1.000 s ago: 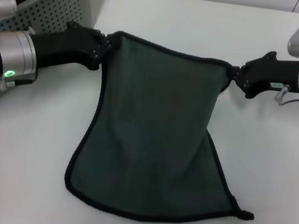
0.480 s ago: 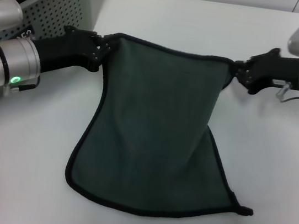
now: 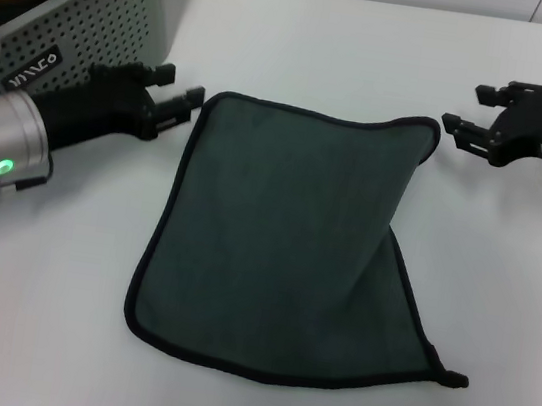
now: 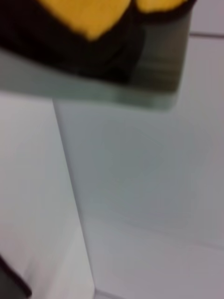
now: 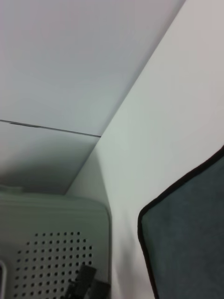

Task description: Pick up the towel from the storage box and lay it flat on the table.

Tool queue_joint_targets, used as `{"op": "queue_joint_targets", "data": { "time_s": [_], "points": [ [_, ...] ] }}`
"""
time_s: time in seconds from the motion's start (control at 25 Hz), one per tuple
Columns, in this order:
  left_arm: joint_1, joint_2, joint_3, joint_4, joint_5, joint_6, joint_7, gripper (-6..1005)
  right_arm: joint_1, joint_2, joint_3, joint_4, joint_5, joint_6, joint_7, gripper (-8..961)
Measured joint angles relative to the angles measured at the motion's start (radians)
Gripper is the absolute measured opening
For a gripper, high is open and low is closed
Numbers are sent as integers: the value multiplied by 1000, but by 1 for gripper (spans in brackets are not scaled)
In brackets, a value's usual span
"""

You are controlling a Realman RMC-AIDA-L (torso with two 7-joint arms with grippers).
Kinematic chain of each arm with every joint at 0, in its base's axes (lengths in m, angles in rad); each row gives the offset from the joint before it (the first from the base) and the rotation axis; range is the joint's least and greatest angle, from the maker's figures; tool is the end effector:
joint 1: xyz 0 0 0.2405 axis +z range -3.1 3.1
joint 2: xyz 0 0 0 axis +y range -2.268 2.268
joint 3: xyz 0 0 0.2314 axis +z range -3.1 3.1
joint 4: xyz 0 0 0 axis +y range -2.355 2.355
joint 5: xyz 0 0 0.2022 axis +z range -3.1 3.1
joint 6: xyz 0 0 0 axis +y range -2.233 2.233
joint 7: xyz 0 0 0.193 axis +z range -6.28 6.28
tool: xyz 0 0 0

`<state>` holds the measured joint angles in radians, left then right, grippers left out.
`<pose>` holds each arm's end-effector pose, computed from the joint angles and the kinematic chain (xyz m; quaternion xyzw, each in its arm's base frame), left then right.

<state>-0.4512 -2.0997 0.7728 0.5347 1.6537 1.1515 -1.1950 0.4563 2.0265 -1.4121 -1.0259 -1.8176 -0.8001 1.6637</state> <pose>-0.2654 0.3696 -0.0271 -0.8675 -0.2756 -0.2574 0.3246 0.1880 0.4133 -0.0315 -0.9307 0.1374 0.0995 0.3241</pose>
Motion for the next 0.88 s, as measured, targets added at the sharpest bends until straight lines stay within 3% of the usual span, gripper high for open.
{"op": "queue_joint_targets", "data": {
  "time_s": [0.08, 0.2, 0.36, 0.52, 0.6, 0.64, 0.76, 0.88],
  "points": [
    [17, 0, -1, -1, -6, 54, 0, 324, -38, 0, -7, -50, 15, -15, -10, 466],
    [49, 3, 1, -1, -29, 189, 4, 464, -85, -4, -21, -111, 87, -112, -84, 530],
    [91, 6, 2, 13, -32, 442, 9, 639, -99, -8, 28, -121, 182, -414, -221, 615],
    [125, 8, 2, 37, -28, 655, 31, 802, -91, -8, 189, -92, 233, -813, -307, 766],
    [142, 9, 2, 42, -29, 722, 53, 832, -80, -9, 268, -69, 251, -984, -336, 852],
    [144, 10, 2, 43, -29, 736, 57, 848, -70, -11, 339, -41, 267, -1132, -364, 859],
    [148, 13, 2, 44, -21, 776, 62, 893, -55, -13, 428, 5, 274, -1285, -393, 878],
    [150, 15, 5, 44, -11, 822, 84, 892, -49, -12, 471, 44, 275, -1339, -412, 885]
  ]
}}
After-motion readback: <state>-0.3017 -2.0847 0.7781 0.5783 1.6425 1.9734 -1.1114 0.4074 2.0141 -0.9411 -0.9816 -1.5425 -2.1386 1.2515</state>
